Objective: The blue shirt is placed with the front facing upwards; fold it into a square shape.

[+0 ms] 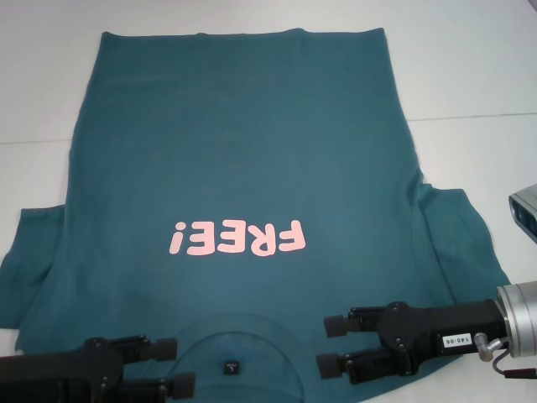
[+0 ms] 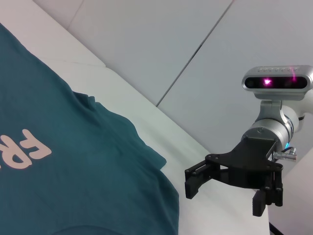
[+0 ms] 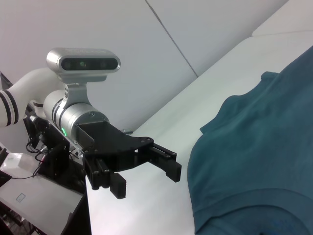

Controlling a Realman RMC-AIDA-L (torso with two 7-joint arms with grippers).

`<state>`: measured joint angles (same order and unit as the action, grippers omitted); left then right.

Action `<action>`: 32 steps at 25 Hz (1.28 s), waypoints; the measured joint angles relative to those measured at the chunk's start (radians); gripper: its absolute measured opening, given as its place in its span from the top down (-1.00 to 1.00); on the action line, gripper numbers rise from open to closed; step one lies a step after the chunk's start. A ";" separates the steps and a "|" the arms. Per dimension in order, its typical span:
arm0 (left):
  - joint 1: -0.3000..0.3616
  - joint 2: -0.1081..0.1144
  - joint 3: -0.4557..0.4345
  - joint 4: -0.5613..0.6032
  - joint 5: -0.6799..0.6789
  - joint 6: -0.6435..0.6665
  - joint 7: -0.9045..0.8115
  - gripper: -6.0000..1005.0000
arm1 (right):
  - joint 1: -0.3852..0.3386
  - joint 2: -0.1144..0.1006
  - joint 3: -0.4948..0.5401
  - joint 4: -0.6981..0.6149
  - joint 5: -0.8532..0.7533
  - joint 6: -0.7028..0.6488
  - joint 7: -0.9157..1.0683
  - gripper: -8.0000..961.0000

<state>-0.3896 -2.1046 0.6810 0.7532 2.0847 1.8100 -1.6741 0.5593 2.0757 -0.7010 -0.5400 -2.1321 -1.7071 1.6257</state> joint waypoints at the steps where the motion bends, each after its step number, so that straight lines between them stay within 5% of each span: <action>1: 0.000 0.000 0.000 0.000 0.000 0.000 0.000 -0.67 | 0.000 0.000 0.000 0.001 0.000 0.000 0.000 -0.97; 15: 0.000 0.000 0.000 -0.001 -0.002 0.001 -0.002 -0.68 | -0.003 0.000 0.004 0.005 0.000 0.001 0.001 -0.97; 20: -0.042 0.014 -0.118 -0.003 -0.030 -0.021 -0.245 -0.66 | 0.007 -0.005 0.054 -0.001 0.007 0.036 0.129 -0.97; 25: -0.081 0.053 -0.239 -0.011 -0.032 -0.152 -0.713 -0.64 | 0.027 -0.043 0.110 0.002 0.043 0.102 0.480 -0.97; 32: -0.110 0.098 -0.312 -0.021 0.007 -0.341 -0.795 -0.62 | 0.033 -0.092 0.127 -0.001 0.113 0.093 0.601 -0.97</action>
<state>-0.4998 -2.0068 0.3689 0.7321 2.0918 1.4693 -2.4691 0.5926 1.9837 -0.5736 -0.5414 -2.0194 -1.6143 2.2272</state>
